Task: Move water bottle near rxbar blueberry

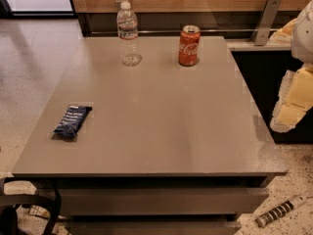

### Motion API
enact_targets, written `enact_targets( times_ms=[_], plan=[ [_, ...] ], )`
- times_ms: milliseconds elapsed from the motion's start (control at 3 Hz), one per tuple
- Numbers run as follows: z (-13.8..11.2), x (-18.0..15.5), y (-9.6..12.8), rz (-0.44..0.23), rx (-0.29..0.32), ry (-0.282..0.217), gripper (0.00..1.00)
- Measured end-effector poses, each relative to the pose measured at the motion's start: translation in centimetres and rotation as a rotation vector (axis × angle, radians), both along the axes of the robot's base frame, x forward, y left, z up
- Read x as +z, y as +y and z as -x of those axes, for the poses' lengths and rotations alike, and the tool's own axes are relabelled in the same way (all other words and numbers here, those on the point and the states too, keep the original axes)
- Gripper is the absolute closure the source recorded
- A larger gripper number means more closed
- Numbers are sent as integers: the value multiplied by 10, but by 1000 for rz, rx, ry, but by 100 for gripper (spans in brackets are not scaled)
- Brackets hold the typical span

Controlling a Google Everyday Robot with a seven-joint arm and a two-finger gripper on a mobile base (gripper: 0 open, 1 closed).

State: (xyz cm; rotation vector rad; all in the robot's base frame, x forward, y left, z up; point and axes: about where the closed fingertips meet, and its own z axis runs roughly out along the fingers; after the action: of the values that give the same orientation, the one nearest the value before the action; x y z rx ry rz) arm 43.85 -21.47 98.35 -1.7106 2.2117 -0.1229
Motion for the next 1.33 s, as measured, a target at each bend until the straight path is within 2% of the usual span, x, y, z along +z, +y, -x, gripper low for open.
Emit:
enact_targets(
  times_ms=[333,667,1000,1333],
  plan=[
    [0,0,0,0,0,0,0],
    [-12,4,3,-38,-39,-50,0],
    [-30,3,11,-141,-126,-119,0],
    [-52,1,21,-265,-183,-198,0]
  ],
)
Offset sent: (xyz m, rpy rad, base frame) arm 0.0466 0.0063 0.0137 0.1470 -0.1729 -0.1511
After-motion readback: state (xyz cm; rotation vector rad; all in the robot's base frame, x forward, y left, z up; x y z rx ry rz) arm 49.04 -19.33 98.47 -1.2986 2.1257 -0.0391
